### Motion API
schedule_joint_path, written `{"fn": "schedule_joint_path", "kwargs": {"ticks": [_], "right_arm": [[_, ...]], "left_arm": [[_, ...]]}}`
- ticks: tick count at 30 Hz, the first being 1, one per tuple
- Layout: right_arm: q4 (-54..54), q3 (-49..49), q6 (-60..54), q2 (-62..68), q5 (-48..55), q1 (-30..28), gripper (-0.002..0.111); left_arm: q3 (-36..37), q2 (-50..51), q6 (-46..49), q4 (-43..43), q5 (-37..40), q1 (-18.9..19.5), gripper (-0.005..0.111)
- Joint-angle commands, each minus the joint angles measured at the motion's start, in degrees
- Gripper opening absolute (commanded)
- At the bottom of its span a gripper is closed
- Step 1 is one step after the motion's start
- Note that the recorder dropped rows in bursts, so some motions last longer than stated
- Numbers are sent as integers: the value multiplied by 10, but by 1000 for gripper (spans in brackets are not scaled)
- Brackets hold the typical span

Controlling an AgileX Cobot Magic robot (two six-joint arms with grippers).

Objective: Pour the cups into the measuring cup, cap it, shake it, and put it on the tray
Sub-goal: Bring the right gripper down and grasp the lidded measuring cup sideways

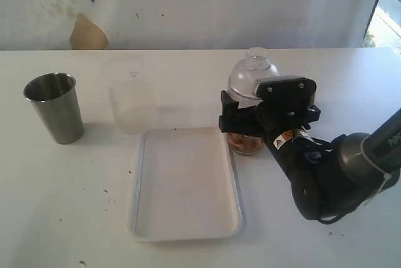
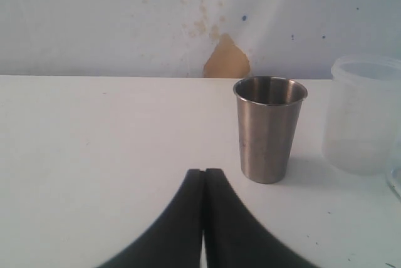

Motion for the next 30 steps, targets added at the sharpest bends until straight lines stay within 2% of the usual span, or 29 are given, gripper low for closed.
{"fn": "schedule_joint_path", "kwargs": {"ticks": [1,12,18,21,24,25,28,30], "right_arm": [[5,-1,7,0,24,2,105],[-1,-13,-24,0,59,2,105],[-1,-47,-57,0,136,2,105],[-1,-52,-73,0,143,2,100],[-1,-51,-86,0,141,2,86],[-1,-51,-86,0,141,2,79],[-1,-51,-86,0,141,2,47],[1,-51,-86,0,142,2,31]], "left_arm": [[4,-3,-1,-3,0,-1,0],[4,-3,-1,-3,0,-1,0],[4,-3,-1,-3,0,-1,0],[4,-3,-1,-3,0,-1,0],[4,-3,-1,-3,0,-1,0],[4,-3,-1,-3,0,-1,0],[4,-3,-1,-3,0,-1,0],[4,-3,-1,-3,0,-1,0]]}}
